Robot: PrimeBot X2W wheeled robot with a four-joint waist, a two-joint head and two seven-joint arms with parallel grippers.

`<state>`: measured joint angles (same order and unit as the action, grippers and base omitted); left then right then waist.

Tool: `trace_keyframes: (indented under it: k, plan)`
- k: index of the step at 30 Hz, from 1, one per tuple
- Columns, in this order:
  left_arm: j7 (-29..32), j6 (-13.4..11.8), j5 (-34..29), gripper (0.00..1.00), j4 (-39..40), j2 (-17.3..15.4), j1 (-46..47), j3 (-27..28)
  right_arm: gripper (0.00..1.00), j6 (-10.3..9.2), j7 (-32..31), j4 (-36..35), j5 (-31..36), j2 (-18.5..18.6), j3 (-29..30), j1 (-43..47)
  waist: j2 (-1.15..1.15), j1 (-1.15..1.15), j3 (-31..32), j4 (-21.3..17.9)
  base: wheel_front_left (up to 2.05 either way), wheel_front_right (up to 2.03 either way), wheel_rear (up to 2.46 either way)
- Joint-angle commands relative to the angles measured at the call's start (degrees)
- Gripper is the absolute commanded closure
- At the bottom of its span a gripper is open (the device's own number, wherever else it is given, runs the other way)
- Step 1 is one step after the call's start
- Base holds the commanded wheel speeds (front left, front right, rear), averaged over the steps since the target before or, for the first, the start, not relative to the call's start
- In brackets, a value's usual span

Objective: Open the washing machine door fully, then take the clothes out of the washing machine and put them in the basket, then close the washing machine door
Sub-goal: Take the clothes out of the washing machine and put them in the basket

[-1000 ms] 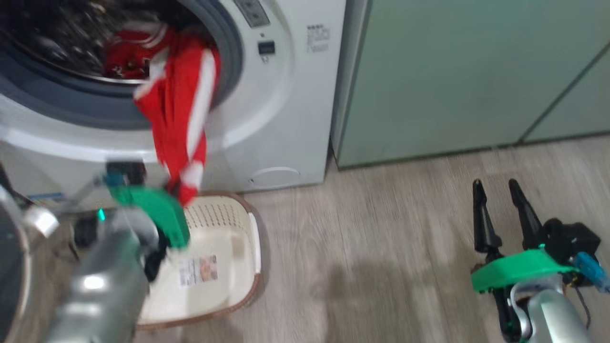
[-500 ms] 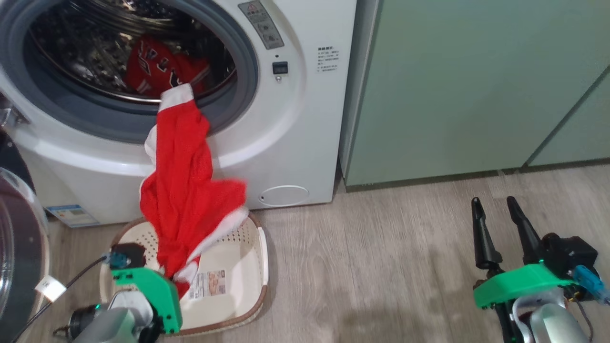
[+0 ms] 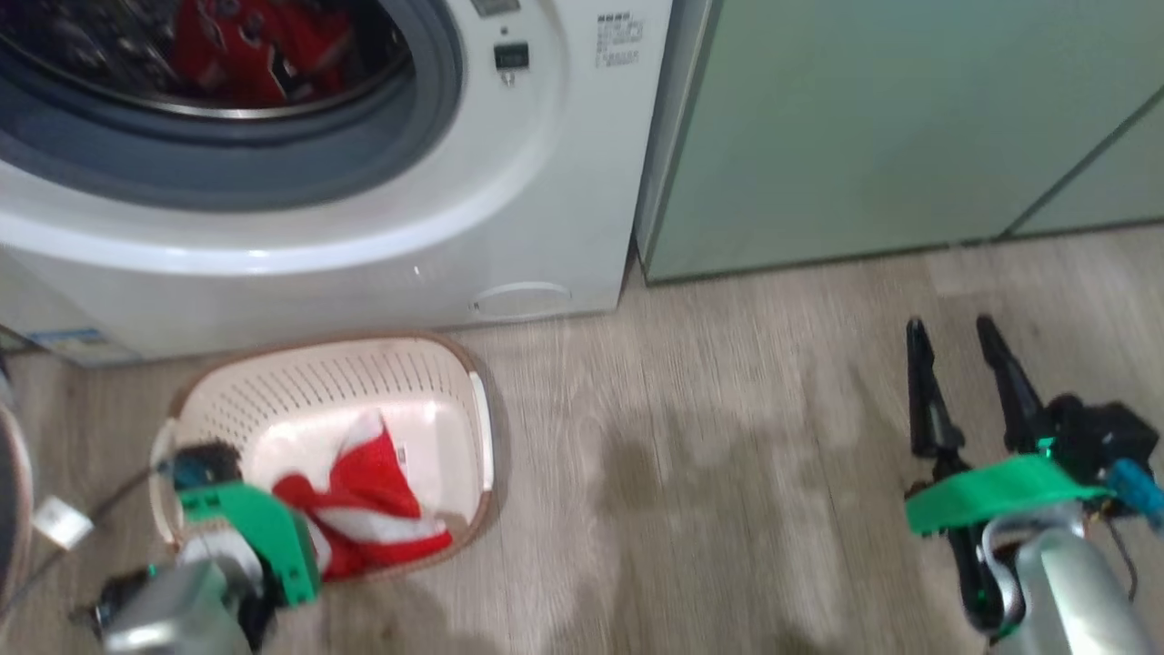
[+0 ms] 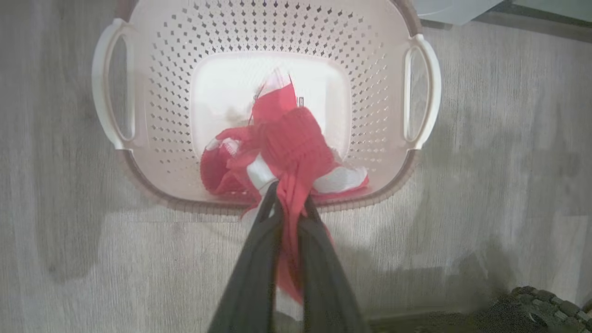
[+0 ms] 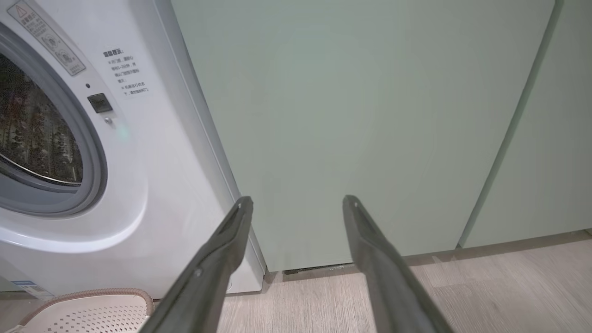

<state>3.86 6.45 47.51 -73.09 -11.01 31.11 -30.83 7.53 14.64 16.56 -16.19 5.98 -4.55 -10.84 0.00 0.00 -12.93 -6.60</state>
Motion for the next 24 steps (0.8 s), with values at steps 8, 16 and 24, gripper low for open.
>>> trace_keyframes:
  k: [8, 16, 24]
  plan:
    - [-4.7, -1.6, 0.6, 1.0, 0.0, -3.7, 10.3, 2.7, 0.0, -0.04, 0.4, -3.8, 0.7, 1.3, -0.2, -5.3, 0.0, 0.0, -11.4, -1.3, 0.0, 0.0, 0.0]
    - [-7.4, -4.0, 0.2, 0.46, -0.5, -4.1, 14.5, 2.7, 0.0, -0.04, 0.4, -5.1, 1.0, 1.1, -0.1, -8.7, 0.0, 0.0, -17.1, -2.0, 0.0, 0.0, 0.0]
    - [-10.7, -3.6, 0.5, 0.0, -0.8, -3.4, 13.0, 2.6, 0.0, -0.04, 0.4, -4.4, 1.0, 0.5, -0.4, -8.6, 0.0, 0.0, -13.9, -1.6, 0.0, 0.0, 0.0]
